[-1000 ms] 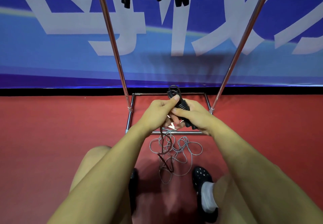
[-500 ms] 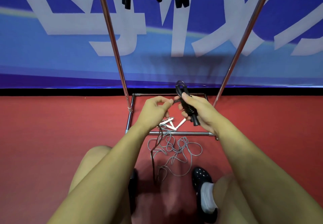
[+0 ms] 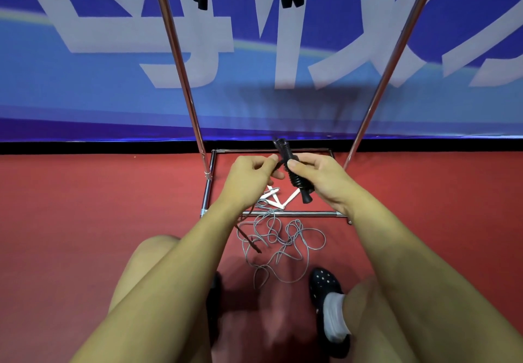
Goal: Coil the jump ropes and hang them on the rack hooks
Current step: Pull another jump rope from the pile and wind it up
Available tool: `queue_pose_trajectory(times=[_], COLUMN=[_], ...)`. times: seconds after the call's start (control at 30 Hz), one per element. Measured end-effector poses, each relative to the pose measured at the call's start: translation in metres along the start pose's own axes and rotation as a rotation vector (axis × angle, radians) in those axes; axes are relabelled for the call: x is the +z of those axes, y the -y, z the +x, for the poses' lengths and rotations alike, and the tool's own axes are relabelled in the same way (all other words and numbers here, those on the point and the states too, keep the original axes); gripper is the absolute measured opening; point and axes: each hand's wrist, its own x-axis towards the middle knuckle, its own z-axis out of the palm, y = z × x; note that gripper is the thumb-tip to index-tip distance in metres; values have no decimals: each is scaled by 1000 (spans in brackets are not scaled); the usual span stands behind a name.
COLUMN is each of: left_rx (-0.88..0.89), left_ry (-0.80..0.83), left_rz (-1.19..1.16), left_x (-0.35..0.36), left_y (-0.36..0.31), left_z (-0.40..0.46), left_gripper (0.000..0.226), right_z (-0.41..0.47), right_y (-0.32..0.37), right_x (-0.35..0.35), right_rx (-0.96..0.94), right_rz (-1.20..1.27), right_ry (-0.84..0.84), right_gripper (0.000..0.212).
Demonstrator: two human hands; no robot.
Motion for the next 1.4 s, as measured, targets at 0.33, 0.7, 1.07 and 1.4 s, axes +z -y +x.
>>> queue_pose_trajectory(times=[0.33,0.7,1.07,1.4], left_rx=[2,-120,-175,-53], left_ry=[91,233,295,39], left_rz=[-93,-248,-162,-47], left_x=[0,-3,-2,-1], left_y=[-8,-12,-8,-2], left_z=[-6,-8,-5,-2], left_gripper=[46,45,55,12], right_z=[-4,-6,0,7], right_y=[-2,0,0,2], right_x=[12,15,2,-3], right_rx=[85,-1,-69,140], right_rz=[-53,-4,-128,221], right_ry=[35,209,33,30], right_gripper=[41,9,14,44])
